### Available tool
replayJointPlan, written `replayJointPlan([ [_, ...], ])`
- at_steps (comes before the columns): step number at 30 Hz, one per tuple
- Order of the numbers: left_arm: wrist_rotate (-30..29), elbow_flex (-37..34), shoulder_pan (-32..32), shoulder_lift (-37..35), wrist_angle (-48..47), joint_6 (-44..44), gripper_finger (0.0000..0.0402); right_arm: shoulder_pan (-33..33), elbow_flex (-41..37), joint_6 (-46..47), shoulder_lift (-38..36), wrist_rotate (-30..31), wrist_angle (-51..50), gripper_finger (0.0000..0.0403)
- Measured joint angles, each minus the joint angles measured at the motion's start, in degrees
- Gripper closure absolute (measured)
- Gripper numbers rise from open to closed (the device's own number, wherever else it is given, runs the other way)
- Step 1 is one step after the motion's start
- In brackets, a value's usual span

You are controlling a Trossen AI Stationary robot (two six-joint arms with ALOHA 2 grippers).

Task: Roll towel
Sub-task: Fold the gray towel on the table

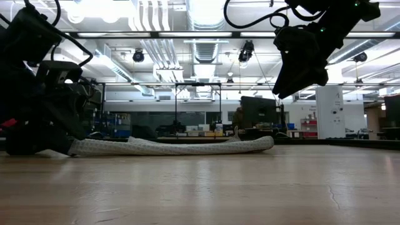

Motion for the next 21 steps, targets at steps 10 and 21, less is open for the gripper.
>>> replayJointPlan([
  [10, 0.24, -0.02, 0.02, -0.19, 0.38, 0.07, 0.0231, 0.00, 0.00, 0.00, 0.00, 0.00, 0.00, 0.0234],
  [21, 0.50, -0.02, 0.00, -0.21, 2.23, -0.26, 0.0298, 0.00, 0.00, 0.00, 0.00, 0.00, 0.00, 0.0234],
])
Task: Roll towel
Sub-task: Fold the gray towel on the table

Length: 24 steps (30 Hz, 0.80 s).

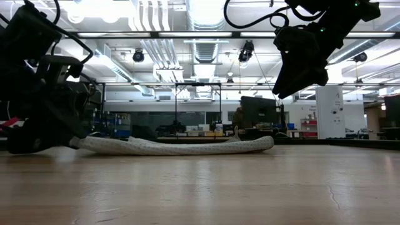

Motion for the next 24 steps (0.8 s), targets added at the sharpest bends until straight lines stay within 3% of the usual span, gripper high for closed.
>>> replayJointPlan([
  [11, -0.07, 0.00, 0.00, 0.00, 0.59, 0.02, 0.0392, -0.01, 0.00, 0.00, 0.00, -0.01, -0.02, 0.0234],
  [24, -0.17, 0.00, 0.00, 0.00, 0.45, 0.13, 0.0392, -0.01, 0.00, 0.00, 0.00, 0.00, -0.02, 0.0234],
])
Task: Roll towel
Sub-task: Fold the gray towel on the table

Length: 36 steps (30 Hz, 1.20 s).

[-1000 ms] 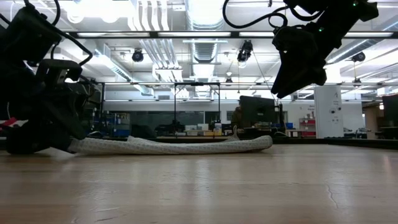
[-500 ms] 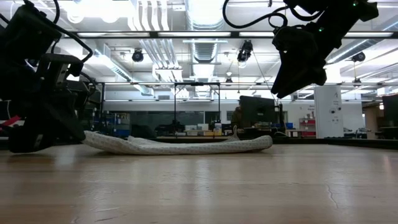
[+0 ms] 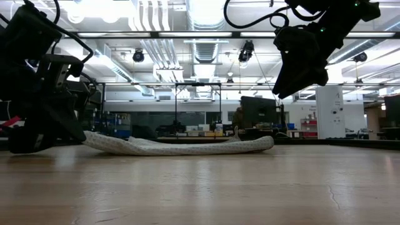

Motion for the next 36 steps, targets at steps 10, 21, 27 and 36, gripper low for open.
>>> replayJointPlan([
  [10, -0.31, 0.00, 0.00, 0.00, -0.03, 0.07, 0.0391, 0.01, 0.00, 0.00, 0.00, -0.01, 0.01, 0.0234],
  [21, -0.29, 0.00, 0.00, 0.00, -0.02, -0.92, 0.0394, 0.01, 0.00, 0.00, 0.00, -0.01, 0.00, 0.0234],
  [27, -0.29, 0.00, 0.01, 0.00, 0.00, -1.48, 0.0387, 0.01, 0.00, 0.00, 0.00, -0.01, 0.00, 0.0234],
  [36, -0.27, 0.00, 0.00, 0.00, -0.04, -1.68, 0.0390, 0.02, 0.00, 0.00, -0.02, -0.01, 0.00, 0.0234],
])
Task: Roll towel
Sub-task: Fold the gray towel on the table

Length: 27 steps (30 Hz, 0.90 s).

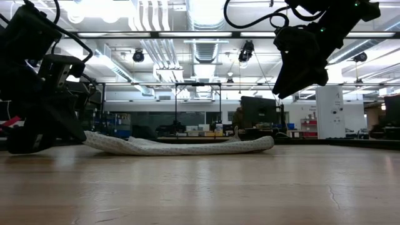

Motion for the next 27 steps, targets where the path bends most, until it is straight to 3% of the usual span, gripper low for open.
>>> replayJointPlan([
  [10, 0.39, 0.00, 0.02, -0.02, -0.32, -2.71, 0.0396, -0.02, 0.00, 0.00, 0.02, 0.01, 0.00, 0.0234],
  [27, 1.65, 0.00, 0.00, -0.02, -1.10, 2.50, 0.0389, -0.04, 0.00, -2.02, 0.02, 0.40, 0.02, 0.0234],
])
